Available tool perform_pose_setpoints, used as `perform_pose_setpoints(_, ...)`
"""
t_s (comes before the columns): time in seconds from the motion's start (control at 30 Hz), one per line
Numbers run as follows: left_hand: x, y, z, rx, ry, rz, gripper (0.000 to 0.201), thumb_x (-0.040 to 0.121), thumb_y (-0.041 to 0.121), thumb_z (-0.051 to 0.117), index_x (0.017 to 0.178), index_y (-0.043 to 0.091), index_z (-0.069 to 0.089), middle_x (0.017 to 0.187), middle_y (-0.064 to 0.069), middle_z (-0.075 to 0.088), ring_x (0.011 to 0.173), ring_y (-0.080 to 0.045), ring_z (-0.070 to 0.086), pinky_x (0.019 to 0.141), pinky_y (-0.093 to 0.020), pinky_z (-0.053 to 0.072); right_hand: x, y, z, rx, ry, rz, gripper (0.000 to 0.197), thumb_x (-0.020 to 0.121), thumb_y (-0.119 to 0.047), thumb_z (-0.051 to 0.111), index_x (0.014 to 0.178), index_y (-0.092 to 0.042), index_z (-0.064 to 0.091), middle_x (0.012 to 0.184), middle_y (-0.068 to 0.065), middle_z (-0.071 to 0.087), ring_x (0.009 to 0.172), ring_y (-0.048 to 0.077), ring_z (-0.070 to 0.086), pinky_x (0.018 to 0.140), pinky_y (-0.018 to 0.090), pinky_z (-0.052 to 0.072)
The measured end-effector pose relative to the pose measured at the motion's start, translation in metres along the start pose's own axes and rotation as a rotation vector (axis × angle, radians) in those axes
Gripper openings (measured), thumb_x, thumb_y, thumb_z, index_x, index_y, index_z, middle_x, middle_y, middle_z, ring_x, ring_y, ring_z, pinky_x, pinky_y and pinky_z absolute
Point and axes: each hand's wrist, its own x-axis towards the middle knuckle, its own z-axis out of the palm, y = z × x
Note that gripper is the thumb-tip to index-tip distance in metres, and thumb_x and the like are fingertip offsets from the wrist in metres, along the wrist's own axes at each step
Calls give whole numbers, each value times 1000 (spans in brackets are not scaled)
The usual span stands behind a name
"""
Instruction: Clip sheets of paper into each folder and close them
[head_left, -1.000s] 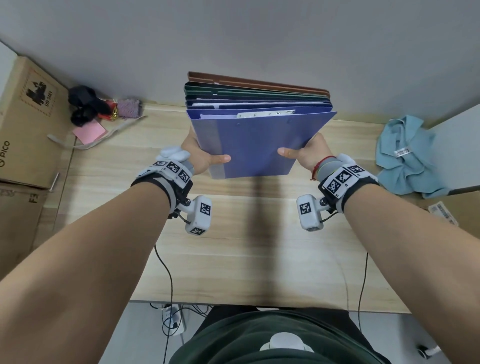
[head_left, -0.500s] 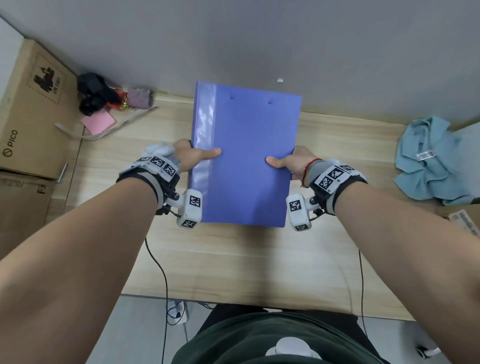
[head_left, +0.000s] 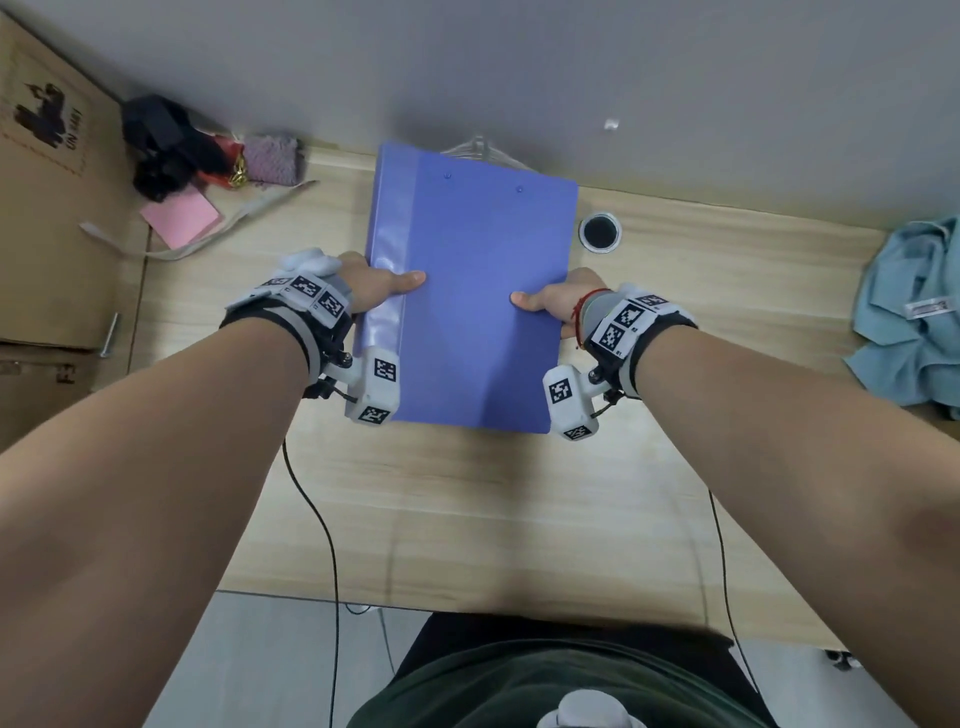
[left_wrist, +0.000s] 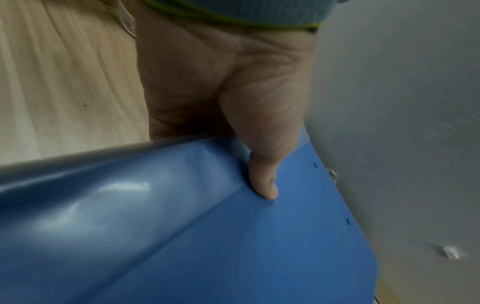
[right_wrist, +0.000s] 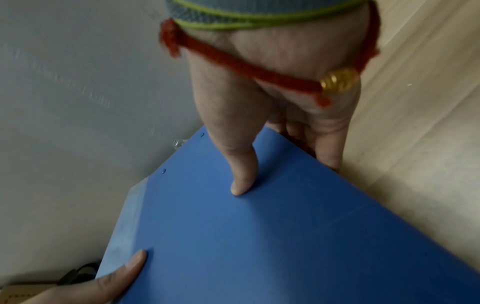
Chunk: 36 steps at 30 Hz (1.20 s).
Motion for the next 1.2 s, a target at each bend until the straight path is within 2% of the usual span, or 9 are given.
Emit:
perform_pose_setpoints(0.17,8,15,-8,44,-11,1,134,11,98,62,123,24,59,117,2,67,103,-30,66,94,-46,52,10,-16,0,-92,55,6,60,66,-44,85,112,-12,63,109,2,68,97,27,67,92,41,55)
perform_pose_setpoints(0.3,17,23,-10,103,-39,1,134,9,99,59,120,25,57,113,1,66,103,-31,64,93,-46,52,16,-23,-5,-157,81,15,50,72,-46,82,101,-14,56,98,1,62,83,27,62,79,33,53)
perform_pose_setpoints(0.47,21,27,-12,198,-65,-15,131,7,101,54,112,23,56,109,-3,64,99,-32,64,92,-45,52,18,-23,-6,-234,105,7,52,68,-50,82,95,-14,54,97,4,64,87,29,65,86,37,55)
perform_pose_setpoints(0.6,1,36,-17,209,-67,-8,127,22,98,56,123,20,52,118,-6,61,105,-35,61,95,-47,50,18,-27,-6,-300,135,-11,59,65,-54,83,96,-14,53,96,4,64,90,29,64,86,37,54)
perform_pose_setpoints(0.77,-29,47,-22,260,-39,-10,107,56,89,56,134,15,46,127,-11,58,111,-36,59,100,-50,46,15,-31,-3,-355,128,9,67,62,-58,82,104,-12,57,102,6,66,93,30,66,89,41,55)
perform_pose_setpoints(0.87,-30,46,-20,287,-31,-17,119,43,97,49,132,17,48,124,-14,60,105,-38,62,96,-51,48,15,-29,-1,-318,115,16,73,61,-59,80,113,-11,62,107,7,68,96,31,68,89,42,56)
perform_pose_setpoints(0.93,-34,46,-20,266,-16,-23,131,31,101,44,133,18,48,121,-12,61,102,-39,62,94,-52,49,13,-26,0,-261,114,14,71,63,-59,79,113,-11,61,106,6,67,90,30,66,85,38,55)
perform_pose_setpoints(1.07,-63,50,-23,277,77,-26,110,61,93,49,132,8,50,114,-14,64,96,-35,61,88,-44,51,5,-14,-2,-214,107,-8,65,68,-54,78,114,-10,61,105,5,68,89,29,66,77,35,54)
perform_pose_setpoints(1.2,-80,44,-24,176,181,16,102,64,83,60,135,12,43,124,-14,58,103,-37,60,85,-44,50,-7,-3,-9,-207,101,-23,69,67,-58,76,113,-9,58,97,7,63,79,28,57,69,33,48)
